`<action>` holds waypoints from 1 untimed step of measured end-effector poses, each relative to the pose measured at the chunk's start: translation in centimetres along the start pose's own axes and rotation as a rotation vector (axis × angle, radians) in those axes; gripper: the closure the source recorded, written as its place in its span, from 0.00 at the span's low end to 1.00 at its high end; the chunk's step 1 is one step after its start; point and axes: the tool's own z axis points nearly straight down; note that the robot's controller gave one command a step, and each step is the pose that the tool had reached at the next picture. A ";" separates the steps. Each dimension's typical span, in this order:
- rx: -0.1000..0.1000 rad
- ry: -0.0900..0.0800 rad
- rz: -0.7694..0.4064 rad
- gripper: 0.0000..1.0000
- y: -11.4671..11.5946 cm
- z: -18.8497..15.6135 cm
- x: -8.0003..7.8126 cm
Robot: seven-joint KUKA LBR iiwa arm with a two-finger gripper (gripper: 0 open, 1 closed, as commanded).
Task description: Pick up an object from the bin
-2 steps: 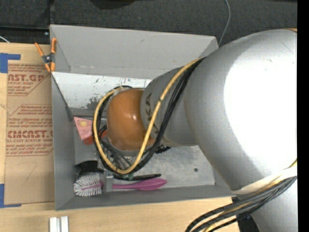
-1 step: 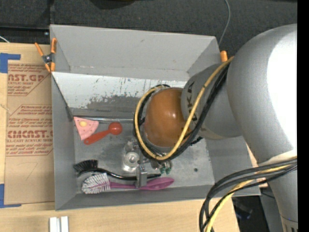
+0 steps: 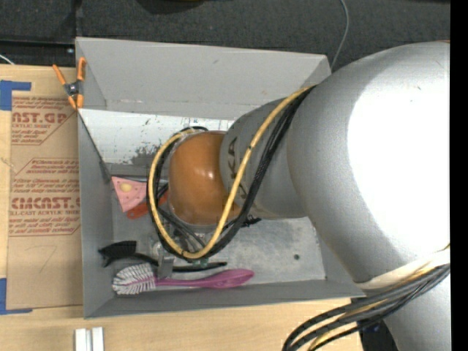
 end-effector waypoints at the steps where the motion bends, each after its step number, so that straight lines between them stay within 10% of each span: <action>1: 0.000 0.000 0.000 1.00 0.0 0.0 0.0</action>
Offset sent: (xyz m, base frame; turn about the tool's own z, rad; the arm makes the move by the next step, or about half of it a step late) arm -0.0001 -0.0001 0.0275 -0.0002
